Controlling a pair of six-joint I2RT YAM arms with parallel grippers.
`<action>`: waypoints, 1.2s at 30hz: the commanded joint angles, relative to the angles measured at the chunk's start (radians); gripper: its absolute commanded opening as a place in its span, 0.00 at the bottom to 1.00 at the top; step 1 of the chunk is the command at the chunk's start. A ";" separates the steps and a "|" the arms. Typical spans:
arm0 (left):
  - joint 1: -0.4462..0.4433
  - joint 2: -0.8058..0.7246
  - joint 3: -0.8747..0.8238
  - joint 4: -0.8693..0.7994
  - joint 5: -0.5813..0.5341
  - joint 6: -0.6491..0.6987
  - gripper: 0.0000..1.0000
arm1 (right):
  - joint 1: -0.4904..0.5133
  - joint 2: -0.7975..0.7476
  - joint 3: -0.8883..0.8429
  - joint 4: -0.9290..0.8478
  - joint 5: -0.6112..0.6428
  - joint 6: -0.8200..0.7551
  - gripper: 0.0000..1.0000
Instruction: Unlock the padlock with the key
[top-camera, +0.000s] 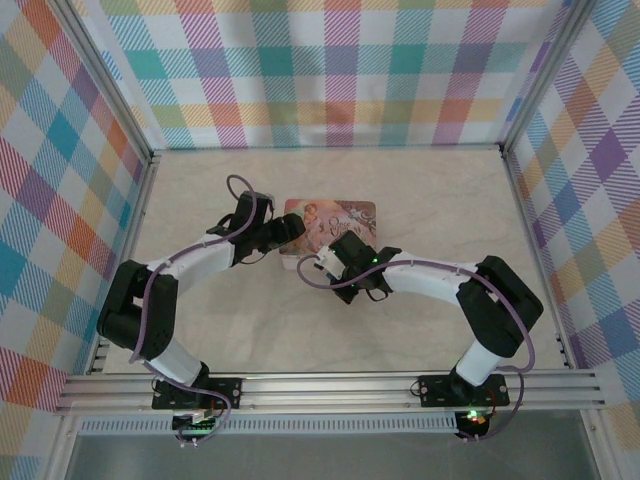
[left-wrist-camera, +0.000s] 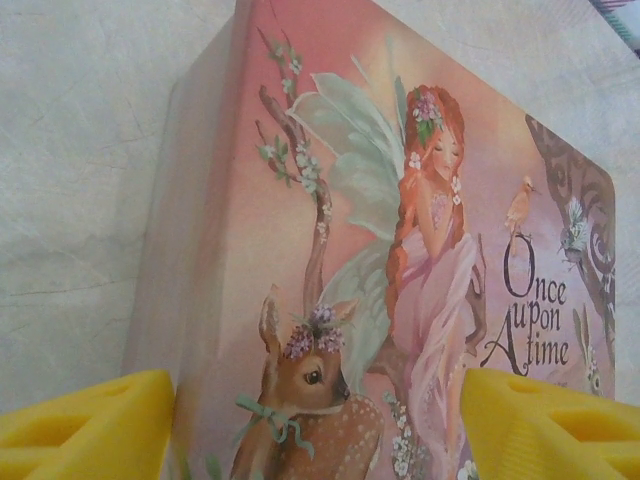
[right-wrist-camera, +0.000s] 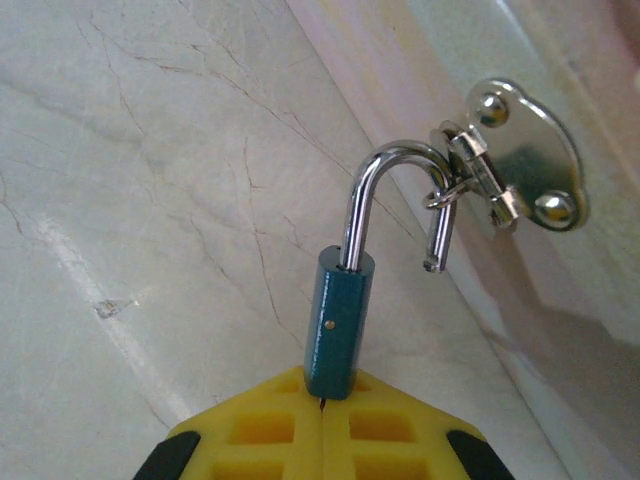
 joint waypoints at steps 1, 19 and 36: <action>0.007 0.009 0.020 0.030 0.037 -0.010 0.75 | 0.006 -0.022 0.001 0.034 0.004 -0.087 0.00; 0.007 0.034 0.020 0.057 0.073 -0.036 0.73 | 0.017 -0.019 -0.042 0.181 0.034 -0.359 0.00; 0.003 0.028 -0.008 0.093 0.092 -0.087 0.73 | 0.028 0.001 -0.007 0.218 -0.012 -0.442 0.00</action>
